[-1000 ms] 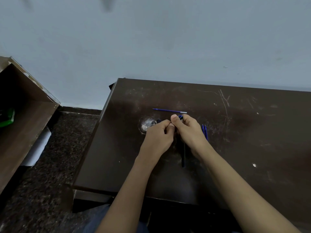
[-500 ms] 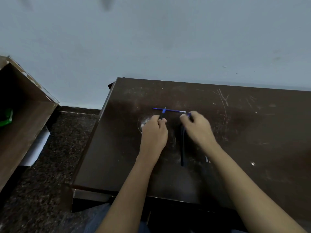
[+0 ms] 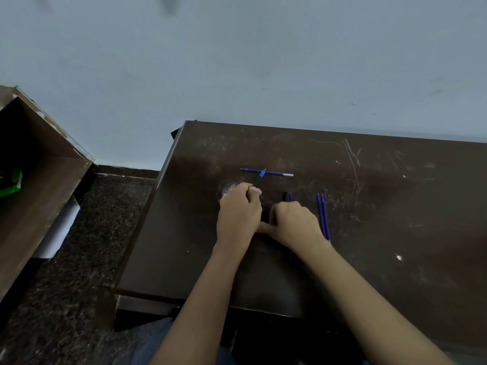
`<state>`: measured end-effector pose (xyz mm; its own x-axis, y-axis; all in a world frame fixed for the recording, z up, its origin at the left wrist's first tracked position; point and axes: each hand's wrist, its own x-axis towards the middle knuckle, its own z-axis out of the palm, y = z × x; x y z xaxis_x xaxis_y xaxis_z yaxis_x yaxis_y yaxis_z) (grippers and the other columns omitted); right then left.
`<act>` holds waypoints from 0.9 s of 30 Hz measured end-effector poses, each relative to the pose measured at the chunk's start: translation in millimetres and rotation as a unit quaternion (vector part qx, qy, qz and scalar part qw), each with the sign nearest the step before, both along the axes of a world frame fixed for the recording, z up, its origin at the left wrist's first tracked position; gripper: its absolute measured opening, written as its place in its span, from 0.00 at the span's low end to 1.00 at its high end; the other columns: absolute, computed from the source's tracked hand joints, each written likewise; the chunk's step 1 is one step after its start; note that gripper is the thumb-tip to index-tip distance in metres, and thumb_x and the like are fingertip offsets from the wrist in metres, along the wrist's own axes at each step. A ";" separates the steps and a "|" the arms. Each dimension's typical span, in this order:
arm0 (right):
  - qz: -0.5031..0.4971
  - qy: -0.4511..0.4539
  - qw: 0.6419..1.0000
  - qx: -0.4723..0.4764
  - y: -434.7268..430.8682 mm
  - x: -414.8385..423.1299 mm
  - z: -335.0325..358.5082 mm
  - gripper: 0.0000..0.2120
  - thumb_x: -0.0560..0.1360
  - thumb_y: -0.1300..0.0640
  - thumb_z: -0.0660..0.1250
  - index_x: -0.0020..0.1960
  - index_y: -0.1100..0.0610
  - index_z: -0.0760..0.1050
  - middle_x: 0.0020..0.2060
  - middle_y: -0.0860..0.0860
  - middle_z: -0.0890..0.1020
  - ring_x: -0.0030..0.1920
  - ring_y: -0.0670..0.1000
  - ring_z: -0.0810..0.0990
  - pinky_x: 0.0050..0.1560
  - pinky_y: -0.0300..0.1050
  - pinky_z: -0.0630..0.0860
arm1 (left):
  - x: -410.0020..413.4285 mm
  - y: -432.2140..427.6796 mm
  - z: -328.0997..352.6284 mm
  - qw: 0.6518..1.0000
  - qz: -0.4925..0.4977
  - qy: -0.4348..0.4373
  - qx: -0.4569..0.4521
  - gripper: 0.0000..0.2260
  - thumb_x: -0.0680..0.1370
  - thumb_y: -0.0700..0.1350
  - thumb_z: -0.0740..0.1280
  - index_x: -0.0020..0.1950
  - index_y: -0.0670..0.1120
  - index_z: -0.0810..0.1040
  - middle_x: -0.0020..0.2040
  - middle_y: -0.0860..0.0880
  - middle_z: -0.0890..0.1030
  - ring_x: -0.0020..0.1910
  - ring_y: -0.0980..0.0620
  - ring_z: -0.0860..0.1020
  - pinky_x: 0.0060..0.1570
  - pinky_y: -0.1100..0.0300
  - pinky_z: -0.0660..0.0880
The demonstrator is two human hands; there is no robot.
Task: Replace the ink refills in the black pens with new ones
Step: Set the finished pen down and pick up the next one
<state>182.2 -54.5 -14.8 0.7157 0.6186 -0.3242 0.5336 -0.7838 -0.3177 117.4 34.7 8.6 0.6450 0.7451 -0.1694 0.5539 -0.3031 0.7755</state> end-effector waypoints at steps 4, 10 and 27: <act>-0.131 0.033 0.964 0.231 -4.2 16.4 1.9 0.15 0.78 0.49 0.59 0.44 0.58 0.78 0.40 0.55 0.83 0.44 0.57 0.81 0.48 0.54 0.77 | -3.2 -0.8 -1.0 0.999 -0.025 -0.007 0.018 0.08 0.79 0.49 0.62 0.53 0.50 0.79 0.45 0.51 0.83 0.42 0.55 0.80 0.38 0.65 0.72; -0.231 0.191 0.901 0.314 -0.6 19.6 1.8 0.30 0.73 0.33 0.59 0.29 0.58 0.66 0.23 0.49 0.70 0.27 0.49 0.68 0.33 0.49 0.67 | -3.3 -3.8 -0.7 0.989 -0.141 -0.038 0.033 0.05 0.76 0.45 0.67 0.50 0.48 0.80 0.41 0.57 0.80 0.42 0.59 0.78 0.43 0.66 0.71; -0.084 0.249 0.861 0.435 -6.4 20.6 14.5 0.23 0.81 0.52 0.55 0.30 0.63 0.71 0.25 0.56 0.77 0.30 0.51 0.74 0.39 0.49 0.72 | 1.0 -5.2 17.5 0.940 -0.141 -0.044 -0.307 0.16 0.82 0.48 0.58 0.35 0.47 0.73 0.28 0.53 0.69 0.19 0.61 0.61 0.19 0.70 0.58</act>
<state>202.9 -60.9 -0.2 0.7254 0.6832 -0.0833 0.0634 -0.1868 -0.9803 118.4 29.5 26.1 0.8343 0.3206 -0.4486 0.4440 0.0917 0.8913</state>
